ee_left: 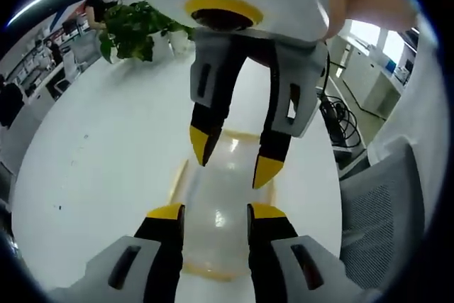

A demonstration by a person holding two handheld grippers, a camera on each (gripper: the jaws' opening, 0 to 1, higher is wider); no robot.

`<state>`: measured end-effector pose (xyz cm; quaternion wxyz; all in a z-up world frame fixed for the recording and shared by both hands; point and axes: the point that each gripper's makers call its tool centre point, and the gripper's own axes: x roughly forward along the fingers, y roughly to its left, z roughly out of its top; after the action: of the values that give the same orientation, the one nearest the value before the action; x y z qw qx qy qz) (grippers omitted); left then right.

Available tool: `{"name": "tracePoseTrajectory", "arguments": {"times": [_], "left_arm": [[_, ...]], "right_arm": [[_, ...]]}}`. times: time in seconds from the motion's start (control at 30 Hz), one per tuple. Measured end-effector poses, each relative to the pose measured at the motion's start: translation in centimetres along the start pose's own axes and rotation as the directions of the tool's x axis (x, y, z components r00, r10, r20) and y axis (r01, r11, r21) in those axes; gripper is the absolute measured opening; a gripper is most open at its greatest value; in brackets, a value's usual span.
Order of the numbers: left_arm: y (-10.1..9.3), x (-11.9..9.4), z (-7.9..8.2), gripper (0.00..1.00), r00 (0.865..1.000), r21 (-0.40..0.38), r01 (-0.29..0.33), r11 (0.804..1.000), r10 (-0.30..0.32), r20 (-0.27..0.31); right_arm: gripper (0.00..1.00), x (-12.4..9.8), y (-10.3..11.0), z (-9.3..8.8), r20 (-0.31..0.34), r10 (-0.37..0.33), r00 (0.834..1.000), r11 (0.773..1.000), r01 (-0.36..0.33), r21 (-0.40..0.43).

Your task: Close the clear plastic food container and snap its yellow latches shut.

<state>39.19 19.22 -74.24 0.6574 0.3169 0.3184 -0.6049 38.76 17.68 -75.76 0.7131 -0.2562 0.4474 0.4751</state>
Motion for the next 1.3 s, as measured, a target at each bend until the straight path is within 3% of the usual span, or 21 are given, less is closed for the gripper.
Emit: {"name": "tracePoseTrajectory", "arguments": {"times": [1.3], "left_arm": [[-2.3, 0.7, -1.1, 0.35, 1.000, -0.023, 0.007, 1.000, -0.007, -0.006]], "right_arm": [[0.35, 1.0, -1.9, 2.1, -0.001, 0.026, 1.000, 0.998, -0.026, -0.065]]}}
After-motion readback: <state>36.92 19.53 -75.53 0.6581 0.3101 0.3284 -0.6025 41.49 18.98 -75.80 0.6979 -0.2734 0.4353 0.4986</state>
